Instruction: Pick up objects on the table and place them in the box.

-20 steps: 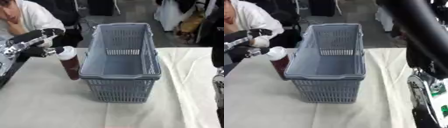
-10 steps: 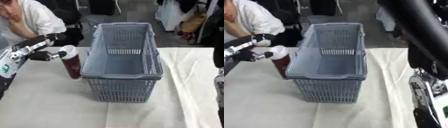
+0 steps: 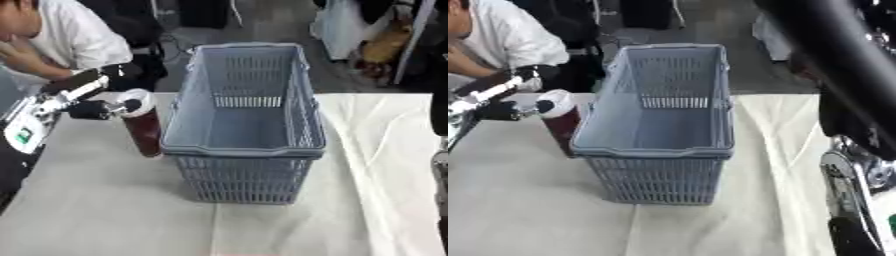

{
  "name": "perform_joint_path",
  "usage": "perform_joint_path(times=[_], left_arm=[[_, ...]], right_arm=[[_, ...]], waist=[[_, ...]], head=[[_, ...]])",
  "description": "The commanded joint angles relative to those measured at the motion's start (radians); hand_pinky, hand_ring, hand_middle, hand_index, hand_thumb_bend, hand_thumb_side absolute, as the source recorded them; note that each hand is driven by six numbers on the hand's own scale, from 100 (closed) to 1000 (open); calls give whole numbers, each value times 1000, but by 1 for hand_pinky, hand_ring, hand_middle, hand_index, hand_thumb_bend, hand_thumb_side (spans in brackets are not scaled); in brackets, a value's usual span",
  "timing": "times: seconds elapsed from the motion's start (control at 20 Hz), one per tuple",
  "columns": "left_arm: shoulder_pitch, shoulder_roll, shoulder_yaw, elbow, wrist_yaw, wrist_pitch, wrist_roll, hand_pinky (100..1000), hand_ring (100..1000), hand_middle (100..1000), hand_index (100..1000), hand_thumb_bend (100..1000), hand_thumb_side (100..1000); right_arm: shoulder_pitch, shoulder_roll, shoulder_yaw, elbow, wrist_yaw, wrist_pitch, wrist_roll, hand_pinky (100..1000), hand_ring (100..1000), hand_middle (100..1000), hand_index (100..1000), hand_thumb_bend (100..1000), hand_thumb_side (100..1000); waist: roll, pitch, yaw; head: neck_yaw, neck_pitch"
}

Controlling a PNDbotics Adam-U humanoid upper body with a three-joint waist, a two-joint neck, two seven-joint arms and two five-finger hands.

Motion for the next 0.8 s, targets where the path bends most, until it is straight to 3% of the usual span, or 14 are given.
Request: perform_joint_path(times=[0.05,0.8], left_arm=[[-28,16,13,1,9,-12,6,1000,922,982,1000,1000,837],[-41,0,25,47,-10,-10,-16,1000,926,996,1000,1000,789]], right_arm=[[-27,4,-1,-11,-6,-1,3,292,494,610,817,100,1000],[-41,19,2,-11,-12,4,8,296,495,610,817,100,1000]], waist=[[1,-7,-2],[2,1,-19]], head=[[11,0],[31,-4]])
